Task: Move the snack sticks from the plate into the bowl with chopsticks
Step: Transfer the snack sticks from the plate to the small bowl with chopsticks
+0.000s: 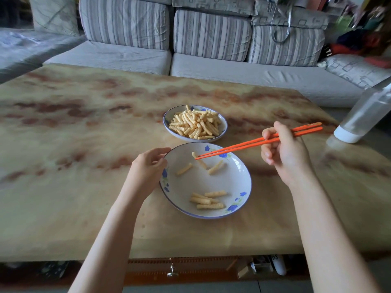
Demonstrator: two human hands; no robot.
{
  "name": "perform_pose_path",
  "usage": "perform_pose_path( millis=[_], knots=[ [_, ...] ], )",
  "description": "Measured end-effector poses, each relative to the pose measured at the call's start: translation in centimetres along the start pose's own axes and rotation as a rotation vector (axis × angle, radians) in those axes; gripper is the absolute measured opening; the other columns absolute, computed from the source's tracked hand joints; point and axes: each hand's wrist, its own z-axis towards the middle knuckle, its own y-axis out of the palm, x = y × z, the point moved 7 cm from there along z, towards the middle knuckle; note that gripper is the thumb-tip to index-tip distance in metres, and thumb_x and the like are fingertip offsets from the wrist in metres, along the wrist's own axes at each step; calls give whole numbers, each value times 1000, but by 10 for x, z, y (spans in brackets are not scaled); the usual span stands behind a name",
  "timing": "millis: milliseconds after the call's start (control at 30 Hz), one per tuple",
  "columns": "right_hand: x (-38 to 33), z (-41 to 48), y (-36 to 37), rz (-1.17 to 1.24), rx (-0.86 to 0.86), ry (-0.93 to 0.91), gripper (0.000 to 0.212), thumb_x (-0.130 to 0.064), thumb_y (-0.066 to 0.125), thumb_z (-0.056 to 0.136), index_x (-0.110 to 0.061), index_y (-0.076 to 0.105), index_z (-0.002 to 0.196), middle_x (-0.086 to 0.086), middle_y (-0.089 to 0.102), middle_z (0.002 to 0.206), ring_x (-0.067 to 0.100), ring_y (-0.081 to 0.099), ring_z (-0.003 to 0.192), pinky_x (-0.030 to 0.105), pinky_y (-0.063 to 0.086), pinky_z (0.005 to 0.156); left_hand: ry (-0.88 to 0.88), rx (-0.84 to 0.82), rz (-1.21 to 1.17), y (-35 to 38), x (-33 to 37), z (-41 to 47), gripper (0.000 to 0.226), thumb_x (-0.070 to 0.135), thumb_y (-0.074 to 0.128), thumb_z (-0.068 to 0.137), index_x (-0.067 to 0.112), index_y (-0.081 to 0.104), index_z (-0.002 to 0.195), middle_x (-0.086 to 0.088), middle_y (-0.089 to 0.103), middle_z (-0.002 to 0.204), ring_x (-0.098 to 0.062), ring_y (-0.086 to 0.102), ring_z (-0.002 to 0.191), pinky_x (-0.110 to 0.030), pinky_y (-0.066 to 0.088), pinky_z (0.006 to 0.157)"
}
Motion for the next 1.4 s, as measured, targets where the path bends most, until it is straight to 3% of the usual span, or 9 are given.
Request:
perform_pose_path(
  millis=[300, 467, 800, 967, 1033, 1133, 1267, 1400],
  knots=[
    [0, -3, 8, -158, -77, -10, 44, -29, 37, 102, -10, 53, 66, 6, 42, 37, 17, 30, 31, 19, 22, 36, -6, 1, -11, 0, 1, 0, 40, 1, 49, 86, 23, 69, 114, -3, 68, 100, -16, 62, 80, -24, 48, 71],
    [-5, -6, 12, -192, -102, -46, 44, -28, 36, 103, -8, 53, 68, 6, 41, 37, 16, 29, 30, 19, 23, 35, -1, -4, -16, 0, 1, -1, 41, 0, 49, 86, 24, 69, 113, -1, 68, 99, -16, 62, 81, -17, 46, 66],
    [-11, -2, 2, 8, 135, -107, 42, -24, 37, 102, -13, 49, 64, -4, 51, 42, 13, 35, 31, 20, 22, 38, -1, 0, -17, 0, 1, 0, 41, 1, 49, 86, 25, 69, 112, 1, 68, 99, -14, 60, 81, -11, 44, 63],
    [-11, 3, -2, 106, 289, -142, 39, -22, 35, 101, -12, 47, 66, -8, 50, 41, 13, 38, 33, 22, 25, 39, 1, -2, -17, 0, 0, 1, 40, 1, 49, 86, 26, 69, 110, 3, 68, 95, 4, 59, 66, -5, 41, 52],
    [-7, 8, -1, 102, 328, -136, 39, -23, 35, 101, -13, 48, 66, -7, 48, 38, 13, 40, 33, 21, 27, 38, 4, 0, -15, 0, 1, 0, 40, 1, 48, 87, 26, 69, 110, 3, 68, 95, 3, 58, 68, -5, 41, 53],
    [2, 15, 1, 93, 357, -135, 41, -25, 34, 102, -13, 50, 66, -4, 46, 36, 12, 42, 32, 19, 30, 37, 4, 1, -7, 0, 2, 0, 40, 2, 48, 87, 26, 69, 111, 4, 68, 95, -5, 60, 73, -10, 44, 58],
    [11, 18, 5, 64, 332, -146, 43, -26, 33, 103, -12, 51, 67, -3, 48, 37, 12, 43, 33, 18, 32, 37, 6, 1, -7, 0, 0, 2, 40, 1, 48, 86, 27, 69, 107, 11, 67, 85, 4, 60, 61, -10, 44, 56],
    [7, 16, 6, 41, 302, -164, 42, -26, 33, 103, -12, 52, 68, -2, 49, 37, 14, 43, 35, 19, 32, 39, -2, -4, -27, 0, 0, 1, 39, 1, 47, 86, 28, 68, 106, 4, 69, 94, -8, 62, 73, -19, 49, 66]
  ],
)
